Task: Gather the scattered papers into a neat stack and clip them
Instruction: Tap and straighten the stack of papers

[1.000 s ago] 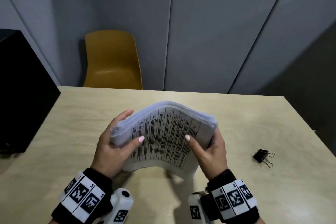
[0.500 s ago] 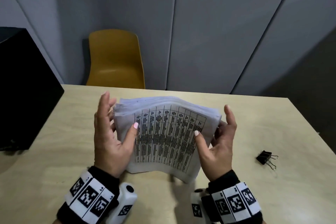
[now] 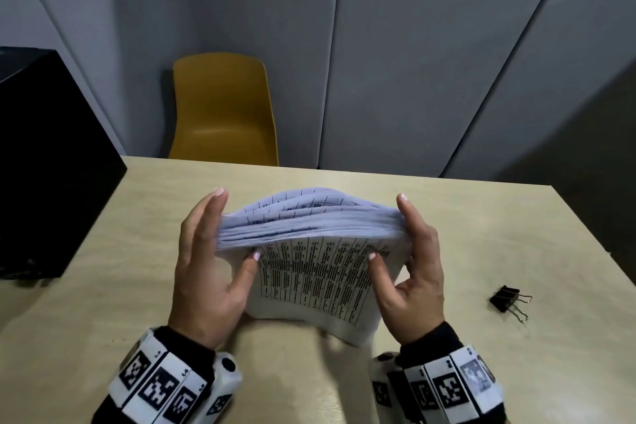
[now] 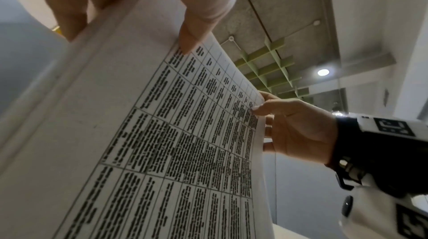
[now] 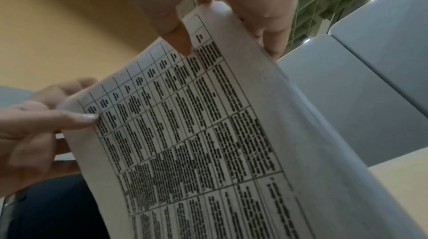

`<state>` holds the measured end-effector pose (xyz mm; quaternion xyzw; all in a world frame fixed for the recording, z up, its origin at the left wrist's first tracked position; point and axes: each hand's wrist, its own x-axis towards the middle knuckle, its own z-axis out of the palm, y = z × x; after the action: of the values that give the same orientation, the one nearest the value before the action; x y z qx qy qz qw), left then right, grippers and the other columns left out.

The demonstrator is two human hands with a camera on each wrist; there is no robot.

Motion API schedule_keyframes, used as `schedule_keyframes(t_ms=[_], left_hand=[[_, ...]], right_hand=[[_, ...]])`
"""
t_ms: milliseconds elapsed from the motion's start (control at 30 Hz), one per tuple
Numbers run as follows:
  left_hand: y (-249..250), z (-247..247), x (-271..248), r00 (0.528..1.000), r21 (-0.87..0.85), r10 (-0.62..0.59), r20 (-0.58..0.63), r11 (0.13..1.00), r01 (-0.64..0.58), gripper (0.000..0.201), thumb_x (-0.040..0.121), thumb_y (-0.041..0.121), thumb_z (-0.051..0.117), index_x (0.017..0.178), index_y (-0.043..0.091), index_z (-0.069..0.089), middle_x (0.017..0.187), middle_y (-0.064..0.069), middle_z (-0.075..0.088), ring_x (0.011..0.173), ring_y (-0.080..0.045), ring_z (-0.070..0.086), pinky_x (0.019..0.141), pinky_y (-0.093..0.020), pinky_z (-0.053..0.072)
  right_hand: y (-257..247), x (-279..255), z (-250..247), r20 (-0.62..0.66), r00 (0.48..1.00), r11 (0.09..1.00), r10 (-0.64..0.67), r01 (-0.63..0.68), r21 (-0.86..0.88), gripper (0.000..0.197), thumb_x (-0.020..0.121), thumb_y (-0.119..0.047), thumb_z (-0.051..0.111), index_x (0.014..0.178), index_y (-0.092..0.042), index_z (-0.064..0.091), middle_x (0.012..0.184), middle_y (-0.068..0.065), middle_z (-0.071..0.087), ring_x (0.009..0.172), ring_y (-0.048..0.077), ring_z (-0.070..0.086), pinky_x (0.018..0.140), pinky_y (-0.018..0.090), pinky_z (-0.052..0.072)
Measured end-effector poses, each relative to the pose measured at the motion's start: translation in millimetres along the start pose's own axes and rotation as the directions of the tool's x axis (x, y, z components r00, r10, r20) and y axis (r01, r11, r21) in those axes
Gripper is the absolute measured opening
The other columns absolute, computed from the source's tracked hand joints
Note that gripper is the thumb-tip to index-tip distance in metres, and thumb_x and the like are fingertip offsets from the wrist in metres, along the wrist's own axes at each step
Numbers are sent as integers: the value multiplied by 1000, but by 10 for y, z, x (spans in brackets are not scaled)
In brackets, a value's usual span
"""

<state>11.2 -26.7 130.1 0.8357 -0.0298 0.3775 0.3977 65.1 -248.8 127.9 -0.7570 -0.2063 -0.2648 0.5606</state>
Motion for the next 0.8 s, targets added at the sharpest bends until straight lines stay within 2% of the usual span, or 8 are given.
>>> schedule_keyframes(t_ms=[167, 300, 367, 467, 533, 633, 733, 800], left_hand=[[34, 41, 40, 1000, 89, 9, -11, 996, -8, 64, 76, -6, 66, 130, 19, 44, 102, 7, 57, 100, 22, 47, 87, 2, 36], [16, 58, 111, 948, -351, -313, -58, 895, 275, 87, 68, -9, 71, 133, 34, 32, 85, 6, 64, 77, 5, 64, 71, -7, 49], [-76, 60, 122, 908, -495, -406, 105, 770, 402, 82, 65, 3, 77, 129, 33, 36, 95, 4, 64, 82, 2, 65, 71, -11, 51], [-124, 112, 56, 892, -302, -351, 284, 850, 431, 44, 61, 54, 77, 100, 37, 66, 91, 23, 70, 86, 8, 64, 77, -16, 51], [-25, 173, 58, 899, -297, -370, 235, 853, 429, 14, 73, 36, 74, 80, 47, 70, 79, 35, 67, 80, 13, 63, 72, -10, 49], [36, 246, 67, 912, -388, -377, 164, 825, 411, 33, 78, 2, 67, 84, 34, 66, 74, 35, 67, 76, 15, 62, 67, -3, 45], [44, 248, 84, 907, -401, -389, 163, 814, 421, 40, 69, 0, 76, 97, 24, 62, 85, 17, 71, 81, 12, 63, 74, -7, 48], [40, 240, 68, 898, -423, -424, 119, 796, 432, 55, 65, -5, 77, 108, 22, 55, 101, 10, 64, 83, 15, 60, 75, -4, 46]], right_hand=[[22, 18, 11, -27, 999, 999, 39, -39, 25, 68, 80, 0, 55, 127, -46, 39, 101, -21, 57, 85, 8, 60, 77, 37, 54], [-7, 72, -41, 4, 959, 918, 282, -271, 289, 79, 72, 17, 67, 134, -15, 31, 80, -24, 61, 67, -9, 61, 65, 7, 48], [59, 87, -60, 175, 903, 836, 392, -430, 342, 57, 69, 12, 72, 118, -9, 51, 85, -13, 68, 71, -8, 65, 67, 13, 50], [181, 6, -33, 268, 868, 844, 418, -480, 240, 22, 77, 0, 70, 76, -22, 73, 72, -10, 74, 68, 3, 67, 64, 23, 53], [175, -13, -5, 204, 905, 877, 373, -415, 241, 38, 79, 2, 66, 71, -34, 73, 67, -16, 71, 64, 0, 64, 61, 18, 53], [113, 20, -17, 166, 932, 879, 322, -360, 312, 52, 77, 11, 63, 77, -41, 72, 71, -21, 71, 69, -3, 66, 63, 14, 53], [107, 10, -19, 178, 924, 862, 339, -381, 335, 40, 71, 5, 72, 95, -27, 67, 84, -11, 74, 79, 1, 68, 69, 16, 53], [103, -2, -35, 168, 919, 855, 358, -395, 337, 50, 65, -6, 75, 109, -21, 55, 98, -2, 70, 87, 1, 66, 76, 16, 53]])
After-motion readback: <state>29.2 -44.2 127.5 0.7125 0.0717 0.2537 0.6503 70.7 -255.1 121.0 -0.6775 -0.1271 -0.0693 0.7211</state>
